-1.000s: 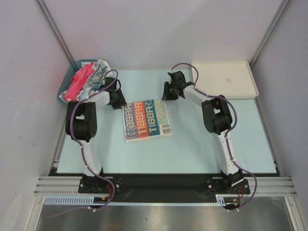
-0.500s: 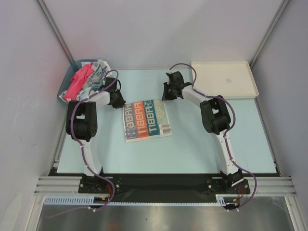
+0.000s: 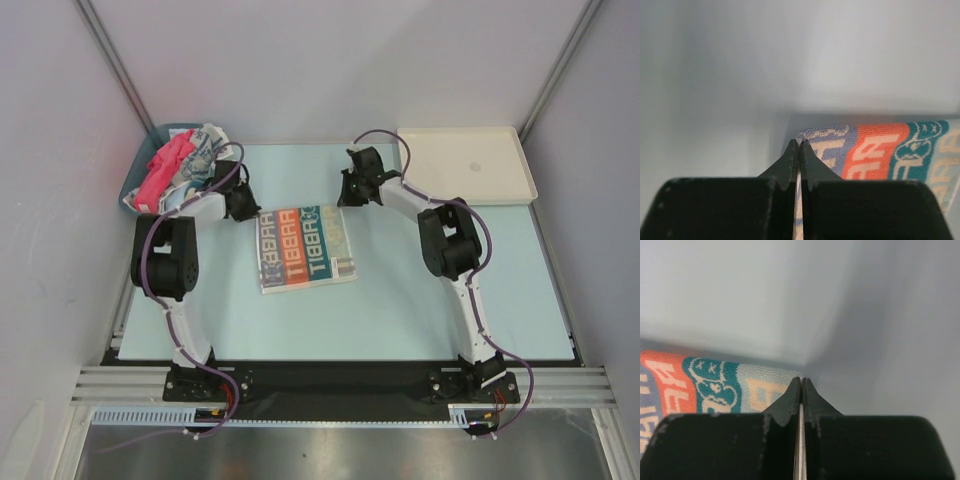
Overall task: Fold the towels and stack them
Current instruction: Fold the towel
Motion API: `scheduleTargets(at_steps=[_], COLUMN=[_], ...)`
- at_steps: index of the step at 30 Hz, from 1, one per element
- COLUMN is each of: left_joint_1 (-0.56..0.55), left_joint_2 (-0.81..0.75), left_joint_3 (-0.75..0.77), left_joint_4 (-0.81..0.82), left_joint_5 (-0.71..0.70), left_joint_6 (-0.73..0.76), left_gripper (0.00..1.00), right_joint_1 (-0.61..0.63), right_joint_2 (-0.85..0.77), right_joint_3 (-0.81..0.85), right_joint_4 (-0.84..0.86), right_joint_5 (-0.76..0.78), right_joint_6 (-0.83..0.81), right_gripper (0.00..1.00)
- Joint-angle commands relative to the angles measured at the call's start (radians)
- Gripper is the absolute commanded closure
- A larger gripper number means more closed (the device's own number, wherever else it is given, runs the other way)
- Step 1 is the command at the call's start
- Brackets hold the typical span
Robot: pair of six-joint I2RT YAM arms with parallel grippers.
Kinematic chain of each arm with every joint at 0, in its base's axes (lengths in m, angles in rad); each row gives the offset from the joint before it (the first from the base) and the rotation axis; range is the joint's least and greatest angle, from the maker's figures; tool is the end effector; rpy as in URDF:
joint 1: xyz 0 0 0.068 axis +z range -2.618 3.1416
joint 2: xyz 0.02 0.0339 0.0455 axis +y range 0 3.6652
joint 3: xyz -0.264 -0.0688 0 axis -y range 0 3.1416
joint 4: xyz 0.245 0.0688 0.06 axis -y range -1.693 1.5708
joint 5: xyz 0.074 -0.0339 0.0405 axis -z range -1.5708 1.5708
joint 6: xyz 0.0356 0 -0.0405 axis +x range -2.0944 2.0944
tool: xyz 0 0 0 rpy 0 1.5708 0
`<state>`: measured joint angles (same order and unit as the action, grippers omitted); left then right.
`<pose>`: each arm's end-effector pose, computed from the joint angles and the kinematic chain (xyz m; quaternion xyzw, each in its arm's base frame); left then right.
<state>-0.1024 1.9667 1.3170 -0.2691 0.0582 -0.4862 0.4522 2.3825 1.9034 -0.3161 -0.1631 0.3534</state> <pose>0.4172 -0.0450 0.1696 -0.1715 0.9313 -0.1192 0.2984 0.4769 0.2381 0.1576 -0.0763 0.9200 0.2171 0.3172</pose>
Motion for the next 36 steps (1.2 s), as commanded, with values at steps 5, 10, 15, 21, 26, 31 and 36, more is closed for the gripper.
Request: scheduleTargets(at_steps=[5, 10, 15, 21, 26, 31, 36], left_joint_1=[0.006, 0.003, -0.006, -0.020, -0.034, -0.063, -0.071], left_joint_2=[-0.190, -0.273, -0.319, -0.391, -0.442, -0.476, -0.528], left_joint_3=[-0.091, -0.223, -0.305, -0.380, -0.439, -0.479, -0.558], left_joint_4=[0.177, 0.298, 0.315, 0.306, 0.289, 0.251, 0.265], left_joint_5=[0.038, 0.052, 0.046, 0.046, 0.020, -0.018, -0.009], left_joint_6=[0.020, -0.006, -0.014, -0.025, -0.040, -0.031, -0.032], left_gripper=[1.00, 1.00, 1.00, 1.00, 1.00, 1.00, 1.00], right_joint_1=[-0.003, 0.014, 0.037, 0.062, 0.069, 0.086, 0.109], right_joint_2=[-0.183, -0.247, -0.333, -0.404, -0.466, -0.513, -0.563], right_joint_3=[-0.095, -0.191, -0.314, -0.438, -0.524, -0.598, -0.662], right_joint_4=[0.120, 0.152, 0.196, 0.218, 0.233, 0.235, 0.249], right_joint_5=[0.031, 0.042, 0.049, 0.071, 0.080, 0.108, 0.129], right_joint_6=[0.001, 0.009, 0.024, 0.032, 0.047, 0.053, 0.059], right_gripper=[0.99, 1.00, 1.00, 1.00, 1.00, 1.00, 1.00])
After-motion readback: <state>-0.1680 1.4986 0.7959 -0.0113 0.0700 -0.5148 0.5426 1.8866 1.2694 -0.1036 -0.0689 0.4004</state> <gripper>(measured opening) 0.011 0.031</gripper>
